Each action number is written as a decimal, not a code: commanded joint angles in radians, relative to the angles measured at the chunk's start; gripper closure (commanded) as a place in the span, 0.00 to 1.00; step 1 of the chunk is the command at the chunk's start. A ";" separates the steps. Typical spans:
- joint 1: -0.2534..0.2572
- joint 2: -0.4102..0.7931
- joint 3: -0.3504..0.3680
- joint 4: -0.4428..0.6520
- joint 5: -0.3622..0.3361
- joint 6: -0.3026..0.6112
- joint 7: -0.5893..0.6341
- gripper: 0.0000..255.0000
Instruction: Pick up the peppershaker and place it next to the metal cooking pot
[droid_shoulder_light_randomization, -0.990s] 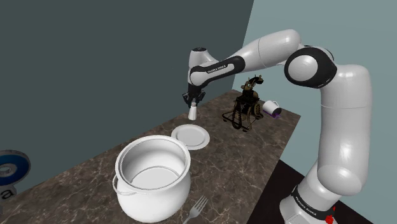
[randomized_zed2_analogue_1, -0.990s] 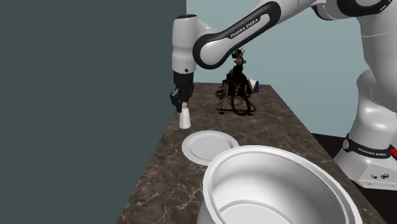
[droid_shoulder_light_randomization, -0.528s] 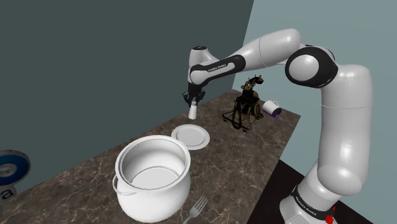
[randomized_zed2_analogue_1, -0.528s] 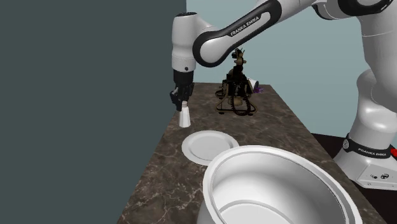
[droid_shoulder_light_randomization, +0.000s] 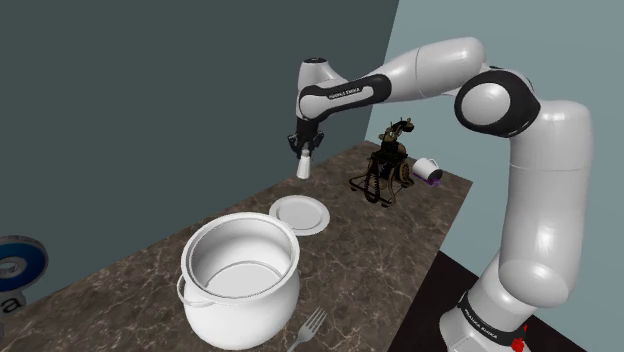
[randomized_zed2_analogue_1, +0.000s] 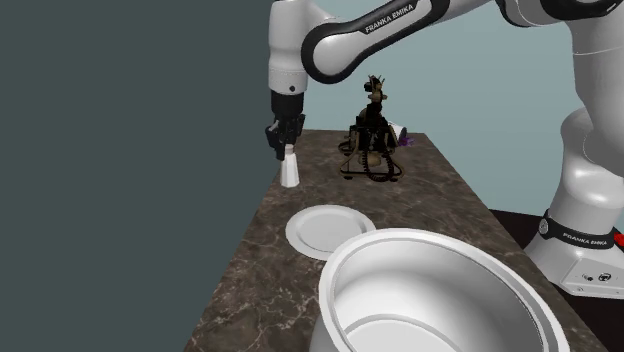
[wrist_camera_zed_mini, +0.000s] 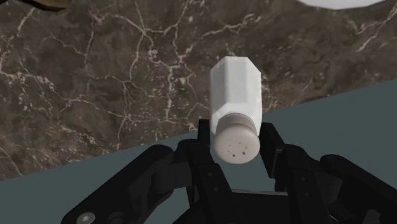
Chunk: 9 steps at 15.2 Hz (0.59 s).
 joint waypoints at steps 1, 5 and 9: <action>-0.001 -0.009 0.001 0.013 0.003 -0.022 -0.005 1.00; -0.001 -0.022 0.002 0.048 0.007 -0.070 -0.013 1.00; 0.000 -0.032 0.004 0.088 0.011 -0.119 -0.020 1.00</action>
